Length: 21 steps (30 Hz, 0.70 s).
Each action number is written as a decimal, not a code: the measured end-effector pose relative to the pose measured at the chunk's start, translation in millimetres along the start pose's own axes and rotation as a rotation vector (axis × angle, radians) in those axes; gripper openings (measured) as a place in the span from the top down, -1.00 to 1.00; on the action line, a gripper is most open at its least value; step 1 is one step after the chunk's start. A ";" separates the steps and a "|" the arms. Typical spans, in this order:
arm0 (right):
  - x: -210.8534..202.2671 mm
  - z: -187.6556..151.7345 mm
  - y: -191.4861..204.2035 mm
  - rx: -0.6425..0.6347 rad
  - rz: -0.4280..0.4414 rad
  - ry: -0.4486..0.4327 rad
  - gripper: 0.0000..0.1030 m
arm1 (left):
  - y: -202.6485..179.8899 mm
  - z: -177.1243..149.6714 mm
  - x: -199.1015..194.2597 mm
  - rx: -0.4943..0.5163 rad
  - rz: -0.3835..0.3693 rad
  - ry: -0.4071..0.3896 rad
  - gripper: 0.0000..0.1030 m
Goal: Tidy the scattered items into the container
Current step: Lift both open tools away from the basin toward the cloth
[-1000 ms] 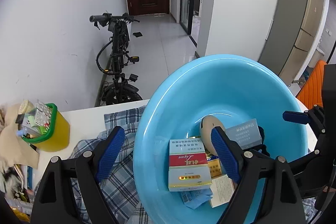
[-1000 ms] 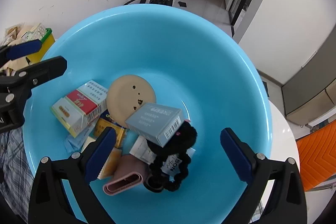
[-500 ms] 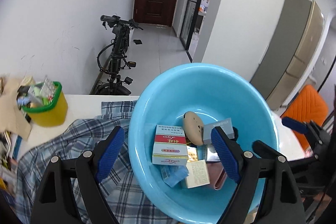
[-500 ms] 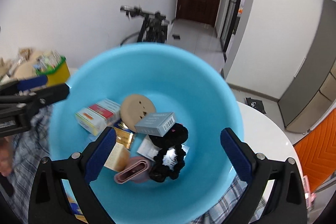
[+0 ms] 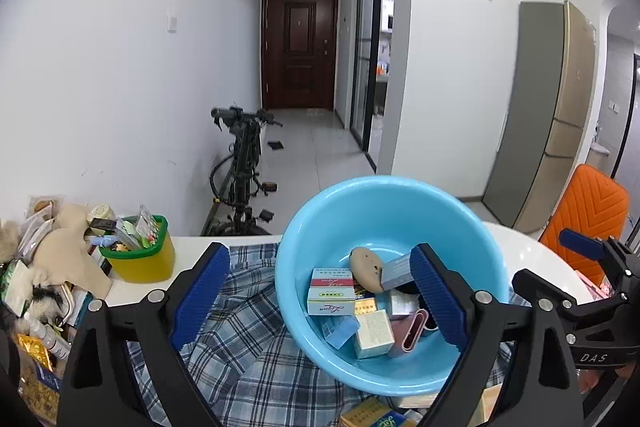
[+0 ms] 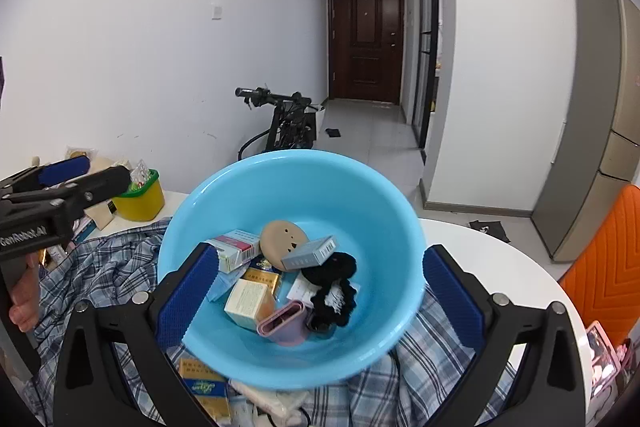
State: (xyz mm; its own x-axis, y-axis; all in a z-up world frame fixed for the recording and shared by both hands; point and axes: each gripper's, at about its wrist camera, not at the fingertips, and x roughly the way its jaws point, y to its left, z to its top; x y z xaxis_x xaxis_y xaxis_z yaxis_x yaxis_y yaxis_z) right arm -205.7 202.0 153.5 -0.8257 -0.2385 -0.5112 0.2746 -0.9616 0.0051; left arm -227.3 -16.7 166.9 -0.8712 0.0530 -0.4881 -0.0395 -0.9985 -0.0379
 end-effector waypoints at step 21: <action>-103.1 -83.9 1.2 0.030 0.032 -0.150 -0.99 | -27.2 -105.0 -72.7 0.049 -0.071 -0.057 -1.00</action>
State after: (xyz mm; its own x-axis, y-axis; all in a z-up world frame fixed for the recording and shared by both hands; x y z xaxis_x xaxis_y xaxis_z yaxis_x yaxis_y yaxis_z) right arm -78.9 236.8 134.0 -0.8818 -0.2843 -0.3764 0.2888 -0.9563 0.0457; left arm -111.5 8.0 111.8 -0.8918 0.1237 -0.4351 -0.1243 -0.9919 -0.0271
